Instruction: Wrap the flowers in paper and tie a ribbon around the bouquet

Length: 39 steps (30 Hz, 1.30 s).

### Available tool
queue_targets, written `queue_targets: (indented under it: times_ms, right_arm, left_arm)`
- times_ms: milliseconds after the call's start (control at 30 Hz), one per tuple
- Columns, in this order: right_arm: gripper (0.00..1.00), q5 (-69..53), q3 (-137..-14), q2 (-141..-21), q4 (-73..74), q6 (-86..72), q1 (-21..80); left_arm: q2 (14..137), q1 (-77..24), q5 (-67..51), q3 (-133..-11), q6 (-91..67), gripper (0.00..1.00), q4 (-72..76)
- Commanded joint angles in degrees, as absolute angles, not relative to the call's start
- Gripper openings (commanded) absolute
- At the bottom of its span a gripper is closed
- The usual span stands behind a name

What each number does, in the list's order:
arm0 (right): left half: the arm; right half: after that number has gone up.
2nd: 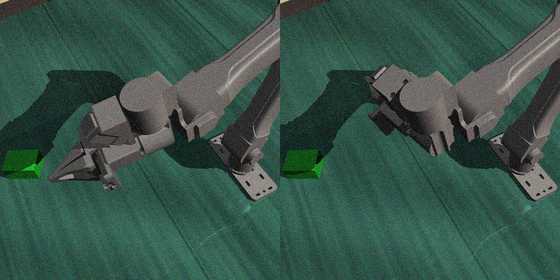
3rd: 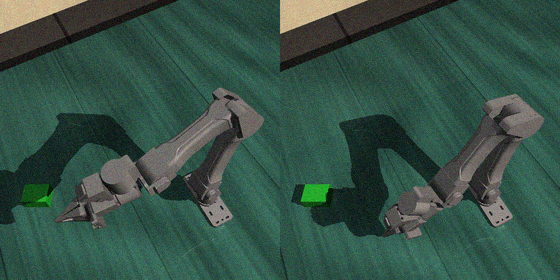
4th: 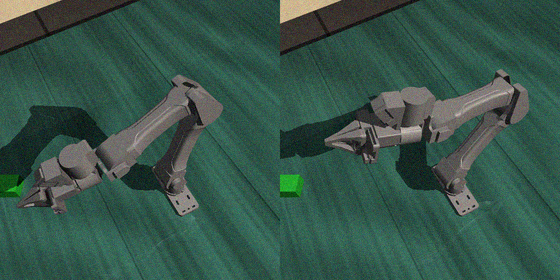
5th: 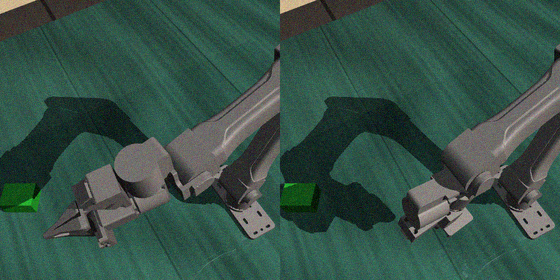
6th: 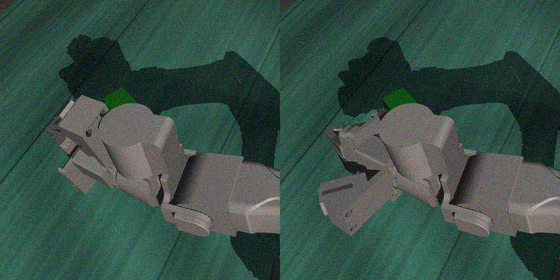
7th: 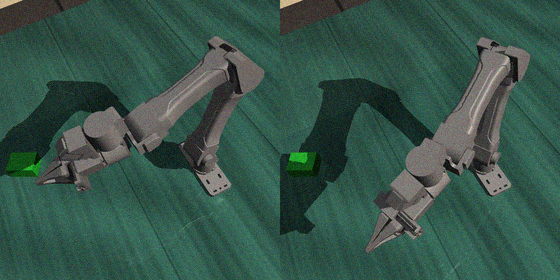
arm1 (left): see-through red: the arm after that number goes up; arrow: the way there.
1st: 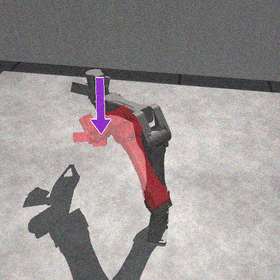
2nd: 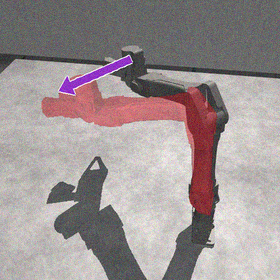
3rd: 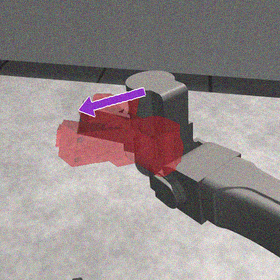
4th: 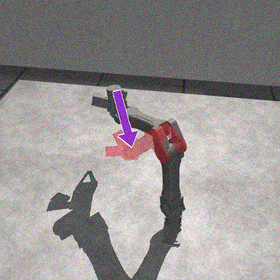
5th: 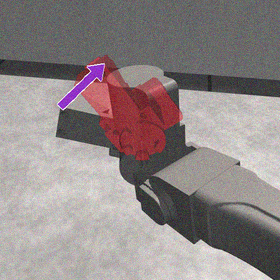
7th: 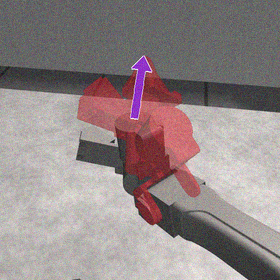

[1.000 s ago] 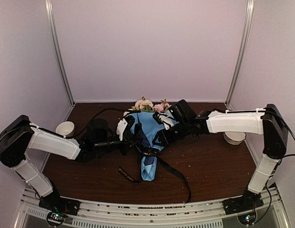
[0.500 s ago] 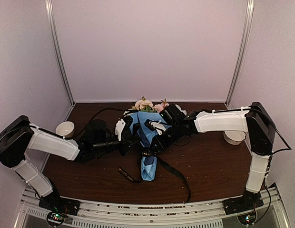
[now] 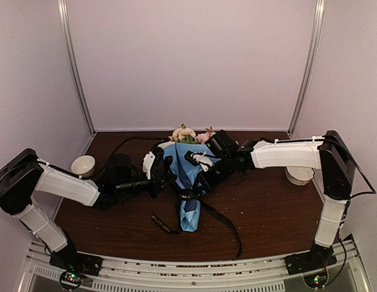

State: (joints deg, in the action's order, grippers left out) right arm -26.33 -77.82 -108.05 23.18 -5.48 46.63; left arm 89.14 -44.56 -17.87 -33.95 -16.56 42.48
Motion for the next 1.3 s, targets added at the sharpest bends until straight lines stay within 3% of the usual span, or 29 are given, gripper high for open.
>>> queue_targets:
  times_ms: [0, 100, 200, 433, 600, 767, 867, 967, 1033, 1267]
  right_arm:
    - [0.0, -25.1, -77.7, -104.5, 23.3, -4.3, 46.4]
    - [0.0, -25.6, -76.9, -103.9, 22.3, -4.5, 46.4]
    - [0.0, -25.1, -76.8, -104.6, 22.3, -4.0, 46.4]
    - [0.23, -24.0, -79.4, -107.7, 26.0, -0.7, 46.4]
    - [0.39, -25.4, -81.5, -110.4, 28.7, 1.2, 46.3]
    - [0.4, -26.4, -82.9, -112.1, 29.5, 1.7, 46.3]
    - [0.33, -26.8, -83.5, -112.6, 29.9, 1.8, 46.3]
    - [0.1, -27.3, -83.8, -112.5, 30.2, 2.1, 46.2]
    - [0.0, -27.9, -83.9, -112.2, 30.4, 2.1, 46.3]
    - [0.0, -28.4, -82.1, -107.9, 28.9, 1.1, 46.3]
  left_arm:
    - [88.9, -42.7, -17.7, -32.9, -19.7, 0.21, 46.5]
    - [88.8, -41.2, -17.4, -31.3, -21.3, 0.32, 47.1]
    - [88.4, -40.9, -16.8, -30.3, -21.5, 0.63, 46.6]
    - [80.3, -40.2, -4.3, -23.2, -22.0, 0.97, 44.0]
    - [72.9, -40.1, 6.8, -19.3, -22.0, 0.98, 35.5]
    - [67.7, -40.1, 7.6, -17.5, -20.0, 0.98, 29.8]
    - [66.3, -40.3, 2.1, -19.3, -13.6, 0.81, 27.2]
    - [67.6, -40.9, -4.7, -22.1, -8.1, 0.68, 26.4]
    - [70.3, -41.0, -9.5, -24.2, -4.9, 0.66, 26.7]
    - [84.3, -41.1, -22.2, -34.9, 3.9, 0.71, 21.9]
